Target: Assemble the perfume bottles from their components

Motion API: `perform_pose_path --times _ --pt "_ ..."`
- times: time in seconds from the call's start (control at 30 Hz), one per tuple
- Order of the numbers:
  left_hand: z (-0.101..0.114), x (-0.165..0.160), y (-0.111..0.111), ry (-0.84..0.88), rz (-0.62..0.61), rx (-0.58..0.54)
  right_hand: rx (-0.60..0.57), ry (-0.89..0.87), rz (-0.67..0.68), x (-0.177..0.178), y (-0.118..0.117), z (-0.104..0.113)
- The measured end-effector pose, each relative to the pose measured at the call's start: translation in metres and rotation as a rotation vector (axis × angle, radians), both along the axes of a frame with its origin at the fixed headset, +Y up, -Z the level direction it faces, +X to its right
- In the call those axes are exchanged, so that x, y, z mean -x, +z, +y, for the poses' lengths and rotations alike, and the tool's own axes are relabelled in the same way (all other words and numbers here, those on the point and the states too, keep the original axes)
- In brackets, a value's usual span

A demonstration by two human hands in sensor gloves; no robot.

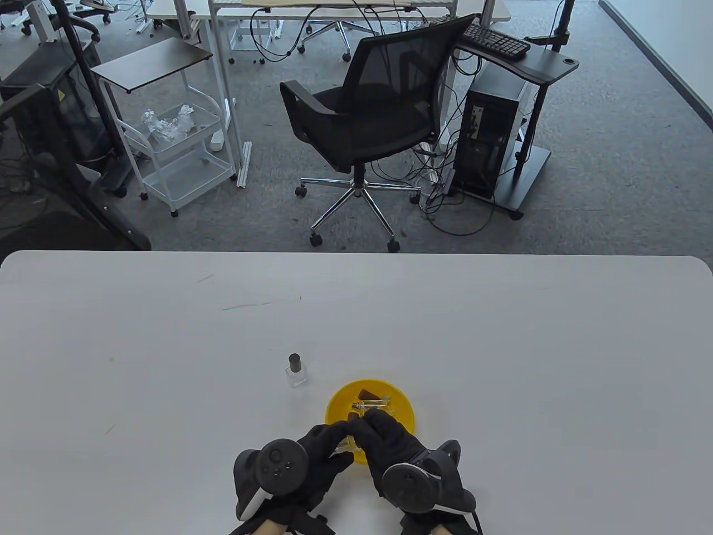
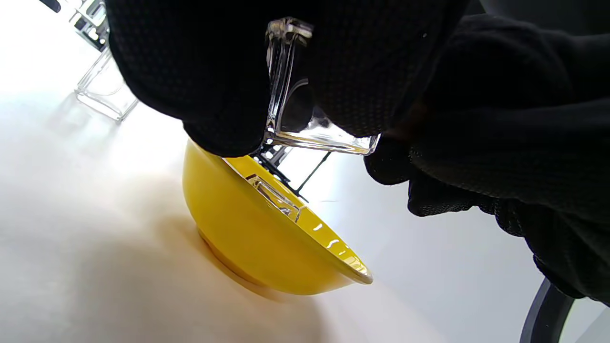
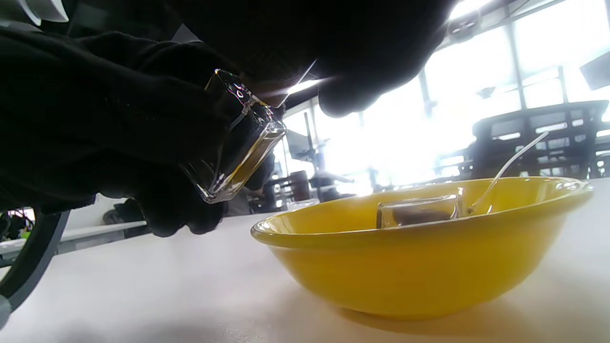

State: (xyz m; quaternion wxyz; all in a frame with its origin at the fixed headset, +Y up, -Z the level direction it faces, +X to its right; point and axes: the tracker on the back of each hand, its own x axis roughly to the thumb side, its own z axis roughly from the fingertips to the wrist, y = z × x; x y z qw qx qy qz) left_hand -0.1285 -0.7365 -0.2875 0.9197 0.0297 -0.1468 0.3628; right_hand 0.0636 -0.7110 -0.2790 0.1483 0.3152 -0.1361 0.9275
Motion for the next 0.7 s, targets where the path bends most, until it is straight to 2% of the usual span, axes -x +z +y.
perform_pose_path --times 0.13,0.23,0.33,0.57,0.7 --pt "-0.002 0.001 -0.002 0.061 -0.004 0.029 0.030 0.023 0.032 0.004 0.000 -0.004" --pt "-0.002 -0.001 -0.002 0.123 -0.021 0.058 0.058 0.124 0.039 0.011 0.002 -0.008" --pt "-0.002 -0.002 -0.002 0.149 -0.023 0.050 0.003 0.210 -0.019 0.017 0.004 -0.011" --pt "-0.002 -0.005 -0.001 0.191 -0.042 0.058 -0.141 0.260 -0.135 0.023 0.006 -0.013" --pt "-0.003 0.000 -0.003 0.211 -0.043 0.077 -0.127 0.266 -0.146 0.027 0.004 -0.014"
